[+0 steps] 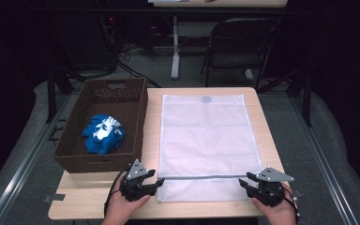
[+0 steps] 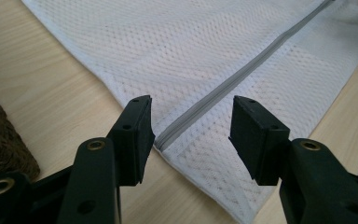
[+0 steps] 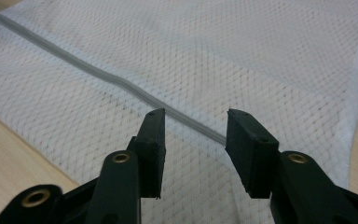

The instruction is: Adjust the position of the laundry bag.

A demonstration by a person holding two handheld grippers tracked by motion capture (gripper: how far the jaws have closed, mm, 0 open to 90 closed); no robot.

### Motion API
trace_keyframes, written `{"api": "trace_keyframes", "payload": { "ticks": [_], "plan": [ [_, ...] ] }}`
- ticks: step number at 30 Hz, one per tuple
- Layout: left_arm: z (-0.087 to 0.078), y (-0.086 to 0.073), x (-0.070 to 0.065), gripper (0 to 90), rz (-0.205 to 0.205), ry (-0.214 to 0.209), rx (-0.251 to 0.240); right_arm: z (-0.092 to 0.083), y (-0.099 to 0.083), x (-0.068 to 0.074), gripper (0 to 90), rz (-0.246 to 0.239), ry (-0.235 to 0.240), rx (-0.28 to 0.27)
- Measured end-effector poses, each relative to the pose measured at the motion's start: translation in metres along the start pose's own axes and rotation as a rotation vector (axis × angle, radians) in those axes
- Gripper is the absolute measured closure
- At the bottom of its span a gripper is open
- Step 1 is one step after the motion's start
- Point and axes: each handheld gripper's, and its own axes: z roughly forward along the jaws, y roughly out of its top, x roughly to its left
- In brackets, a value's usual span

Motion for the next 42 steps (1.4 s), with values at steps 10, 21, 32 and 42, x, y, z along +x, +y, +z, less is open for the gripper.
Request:
{"api": "trace_keyframes", "payload": {
  "ticks": [10, 21, 32, 42],
  "plan": [
    [-0.002, 0.0, -0.003, 53.5, 0.01, 0.006, 0.01, 0.001, 0.001, -0.004, 57.1, 0.005, -0.024, 0.028],
    [0.003, 0.002, -0.007, 61.8, 0.037, 0.004, 0.039, 0.0, 0.001, -0.007, 61.6, 0.004, -0.028, 0.057],
    [0.012, 0.014, -0.008, 66.9, 0.022, 0.009, 0.043, 0.002, 0.002, -0.017, 66.2, 0.023, -0.061, 0.053],
    [0.029, 0.023, -0.008, 59.1, 0.004, 0.005, 0.056, 0.006, 0.003, -0.024, 64.1, 0.031, -0.07, 0.063]
  ]
}}
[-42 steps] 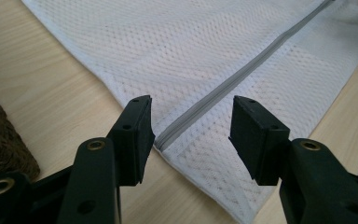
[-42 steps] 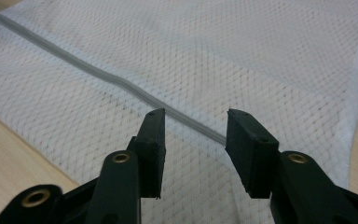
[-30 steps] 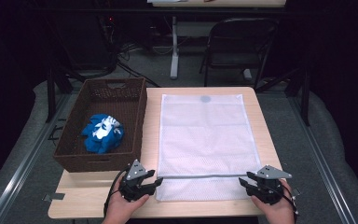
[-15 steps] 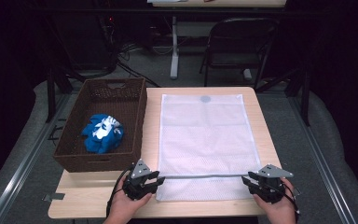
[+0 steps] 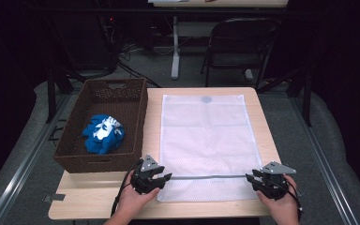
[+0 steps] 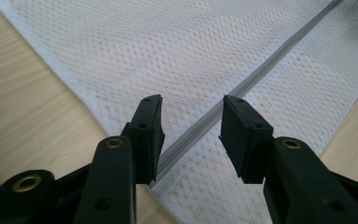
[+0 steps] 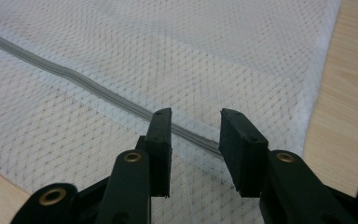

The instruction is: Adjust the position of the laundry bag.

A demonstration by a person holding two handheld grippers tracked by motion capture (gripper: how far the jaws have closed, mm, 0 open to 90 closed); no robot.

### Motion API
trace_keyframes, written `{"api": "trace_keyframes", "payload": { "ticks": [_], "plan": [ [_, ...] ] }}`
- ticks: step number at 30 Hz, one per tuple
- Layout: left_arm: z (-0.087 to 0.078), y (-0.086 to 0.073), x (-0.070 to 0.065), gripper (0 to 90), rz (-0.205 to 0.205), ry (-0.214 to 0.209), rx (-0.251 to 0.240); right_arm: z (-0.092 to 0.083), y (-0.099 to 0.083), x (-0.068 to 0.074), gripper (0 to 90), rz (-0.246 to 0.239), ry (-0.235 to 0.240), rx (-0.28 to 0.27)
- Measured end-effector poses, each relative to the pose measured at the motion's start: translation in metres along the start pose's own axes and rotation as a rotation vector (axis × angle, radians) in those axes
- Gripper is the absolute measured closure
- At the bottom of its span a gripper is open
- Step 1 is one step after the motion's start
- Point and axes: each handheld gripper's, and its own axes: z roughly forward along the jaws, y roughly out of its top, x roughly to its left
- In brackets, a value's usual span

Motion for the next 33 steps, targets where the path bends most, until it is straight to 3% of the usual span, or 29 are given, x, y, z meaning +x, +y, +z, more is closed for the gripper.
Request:
{"api": "trace_keyframes", "payload": {
  "ticks": [7, 16, 19, 25, 30, 33],
  "plan": [
    [0.011, 0.006, 0.002, 52.6, -0.014, 0.003, 0.016, 0.003, -0.001, -0.006, 58.1, 0.015, 0.001, 0.015],
    [0.022, 0.006, -0.002, 48.8, 0.001, -0.011, 0.049, 0.002, -0.003, -0.015, 53.7, 0.018, -0.027, 0.021],
    [0.026, 0.003, -0.002, 47.1, 0.003, -0.007, 0.062, 0.002, -0.005, -0.018, 51.0, 0.039, -0.036, 0.03],
    [0.03, 0.0, -0.002, 47.0, 0.033, -0.002, 0.097, 0.002, -0.007, -0.021, 51.4, 0.044, -0.047, 0.038],
    [0.034, -0.003, -0.003, 47.3, 0.035, -0.006, 0.108, 0.007, -0.008, -0.02, 53.6, 0.006, -0.055, 0.059],
    [0.036, -0.004, -0.003, 48.8, 0.036, -0.007, 0.117, 0.008, -0.009, -0.02, 55.2, 0.009, -0.054, 0.069]
  ]
}}
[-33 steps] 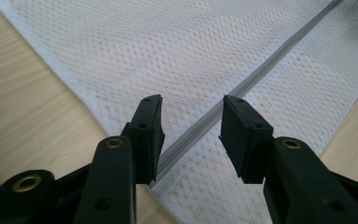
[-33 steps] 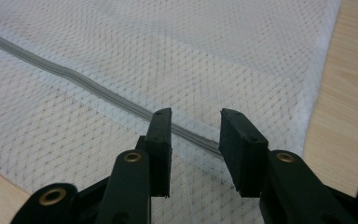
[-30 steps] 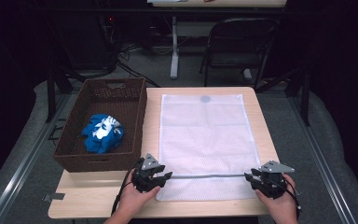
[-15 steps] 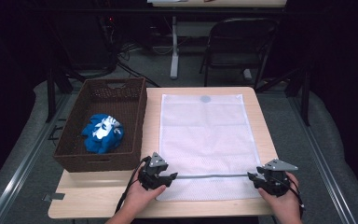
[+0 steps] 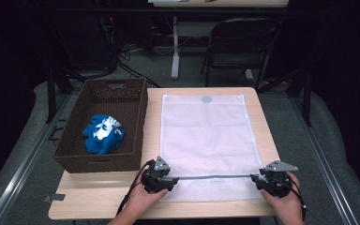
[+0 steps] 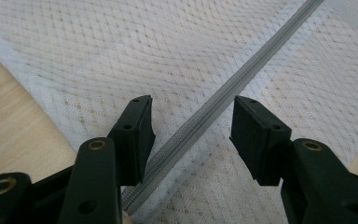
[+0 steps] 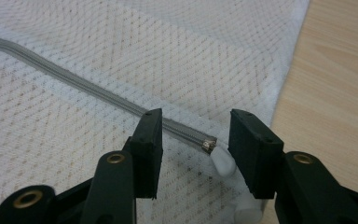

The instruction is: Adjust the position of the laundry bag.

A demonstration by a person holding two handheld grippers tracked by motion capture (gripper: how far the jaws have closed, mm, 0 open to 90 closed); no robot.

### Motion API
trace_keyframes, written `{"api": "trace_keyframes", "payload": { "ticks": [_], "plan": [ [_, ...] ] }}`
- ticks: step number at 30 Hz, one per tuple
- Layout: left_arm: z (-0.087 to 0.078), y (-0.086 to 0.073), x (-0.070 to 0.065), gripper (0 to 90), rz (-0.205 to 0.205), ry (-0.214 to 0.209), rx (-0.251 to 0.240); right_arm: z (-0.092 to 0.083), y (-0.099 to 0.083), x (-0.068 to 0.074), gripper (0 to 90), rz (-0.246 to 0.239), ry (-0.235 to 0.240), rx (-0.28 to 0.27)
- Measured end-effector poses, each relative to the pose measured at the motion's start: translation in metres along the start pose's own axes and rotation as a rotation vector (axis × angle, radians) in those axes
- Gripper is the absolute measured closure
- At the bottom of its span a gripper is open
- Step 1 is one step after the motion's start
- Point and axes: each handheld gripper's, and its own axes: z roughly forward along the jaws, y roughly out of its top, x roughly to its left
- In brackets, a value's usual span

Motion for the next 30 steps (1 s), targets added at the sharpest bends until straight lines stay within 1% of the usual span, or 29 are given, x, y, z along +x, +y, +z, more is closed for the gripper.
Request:
{"api": "trace_keyframes", "payload": {
  "ticks": [1, 2, 3, 4, 5, 6, 8, 9, 14, 17, 18, 21, 22, 24, 30],
  "plan": [
    [0.0009, -0.0004, -0.0001, 48.8, -0.002, -0.002, 0.003, 0.0006, -0.0002, 0.0, 55.7, -0.007, 0.004, 0.002],
    [0.0017, -0.0009, -0.0002, 49.1, -0.004, 0.0, 0.005, 0.0014, -0.0006, 0.0008, 55.8, -0.003, 0.005, 0.005],
    [0.0024, -0.0014, 0.0001, 49.1, 0.002, 0.002, 0.008, 0.0018, -0.0007, 0.0008, 56.1, -0.008, 0.003, 0.012],
    [0.0027, -0.0017, 0.0002, 49.1, 0.002, -0.002, 0.013, 0.0027, -0.001, 0.0016, 56.1, -0.002, 0.006, 0.015],
    [0.0036, -0.0021, -0.0001, 49.1, 0.0, 0.005, 0.012, 0.0032, -0.0012, 0.0016, 56.1, -0.007, 0.007, 0.02],
    [0.0036, -0.0022, 0.0003, 49.2, 0.008, 0.006, 0.017, 0.0036, -0.0013, 0.0017, 56.1, -0.011, 0.006, 0.022],
    [0.0044, -0.0027, 0.0001, 49.2, -0.001, 0.006, 0.015, 0.0041, -0.0014, 0.002, 56.0, -0.01, 0.003, 0.025],
    [0.0044, -0.0029, 0.0002, 49.1, 0.001, 0.005, 0.014, 0.0043, -0.0015, 0.0017, 55.8, -0.014, -0.002, 0.028],
    [0.0046, -0.0034, 0.0001, 48.4, 0.011, 0.009, 0.011, 0.0068, -0.0028, 0.0022, 53.5, -0.014, 0.004, 0.033],
    [0.0049, -0.0038, -0.0011, 47.5, 0.021, 0.01, 0.014, 0.0088, -0.0034, 0.0035, 51.1, -0.046, -0.003, 0.044],
    [0.0056, -0.0042, -0.002, 47.1, 0.022, 0.016, 0.006, 0.0102, -0.0038, 0.0053, 49.8, -0.063, -0.008, 0.048],
    [0.0057, -0.0047, -0.0038, 46.7, 0.043, 0.028, 0.009, 0.0101, -0.0037, 0.006, 49.7, -0.077, -0.014, 0.046],
    [0.0057, -0.0047, -0.0042, 46.2, 0.047, 0.025, 0.011, 0.0101, -0.0041, 0.0064, 49.3, -0.073, -0.013, 0.045],
    [0.006, -0.0052, -0.0051, 46.2, 0.063, 0.039, 0.009, 0.0098, -0.0046, 0.0065, 47.8, -0.07, -0.009, 0.044],
    [0.0065, -0.0055, -0.0063, 45.3, 0.066, 0.047, 0.01, 0.01, -0.0049, 0.0064, 46.6, -0.072, -0.01, 0.04]
  ]
}}
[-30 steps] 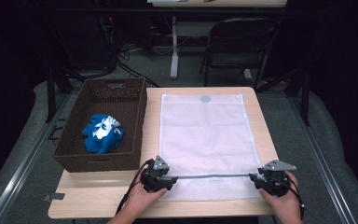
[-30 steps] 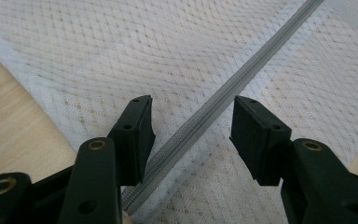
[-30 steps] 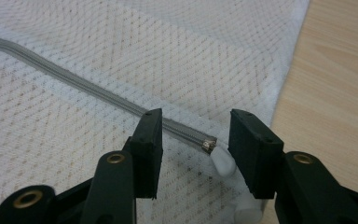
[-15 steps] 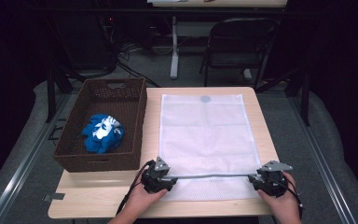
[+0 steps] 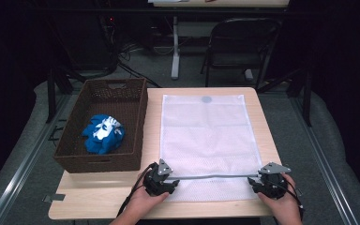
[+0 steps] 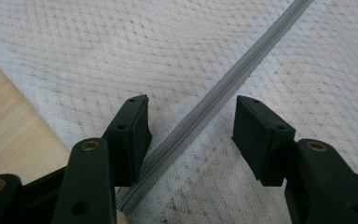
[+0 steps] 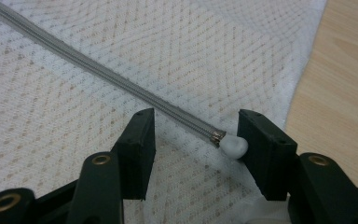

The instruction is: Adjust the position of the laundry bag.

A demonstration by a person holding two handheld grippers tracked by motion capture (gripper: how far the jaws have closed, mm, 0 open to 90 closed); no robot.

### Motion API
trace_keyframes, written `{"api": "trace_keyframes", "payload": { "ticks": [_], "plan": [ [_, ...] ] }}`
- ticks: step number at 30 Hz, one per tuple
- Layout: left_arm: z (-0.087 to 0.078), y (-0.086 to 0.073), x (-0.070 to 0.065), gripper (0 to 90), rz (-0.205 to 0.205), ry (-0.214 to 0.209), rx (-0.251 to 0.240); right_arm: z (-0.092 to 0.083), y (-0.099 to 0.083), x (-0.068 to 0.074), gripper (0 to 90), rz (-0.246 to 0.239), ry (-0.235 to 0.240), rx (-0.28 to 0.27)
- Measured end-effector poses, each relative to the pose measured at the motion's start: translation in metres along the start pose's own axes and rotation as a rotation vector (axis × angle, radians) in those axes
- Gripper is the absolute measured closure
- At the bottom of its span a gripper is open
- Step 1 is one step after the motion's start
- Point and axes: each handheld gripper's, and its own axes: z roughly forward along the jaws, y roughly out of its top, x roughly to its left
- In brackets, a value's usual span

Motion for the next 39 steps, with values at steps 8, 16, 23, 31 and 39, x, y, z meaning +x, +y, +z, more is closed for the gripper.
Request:
{"api": "trace_keyframes", "payload": {
  "ticks": [8, 16, 23, 31, 39],
  "plan": [
    [0.001, -0.001, 0.001, 42.1, -0.01, 0.005, -0.006, 0.001, 0.0, 0.0, 44.6, 0.003, 0.004, -0.006],
    [0.0, 0.0, 0.003, 42.1, -0.014, 0.009, 0.0, 0.003, 0.001, -0.001, 43.9, 0.003, 0.011, -0.012],
    [0.0, -0.001, 0.005, 42.3, -0.024, 0.017, -0.002, 0.005, 0.003, -0.001, 43.4, 0.009, 0.016, -0.005],
    [-0.002, -0.002, 0.011, 42.0, -0.051, 0.037, 0.001, 0.011, 0.009, -0.004, 41.4, 0.03, 0.045, 0.007],
    [-0.003, -0.005, 0.016, 42.1, -0.056, 0.044, -0.008, 0.017, 0.016, -0.005, 41.2, 0.012, 0.066, 0.013]
  ]
}}
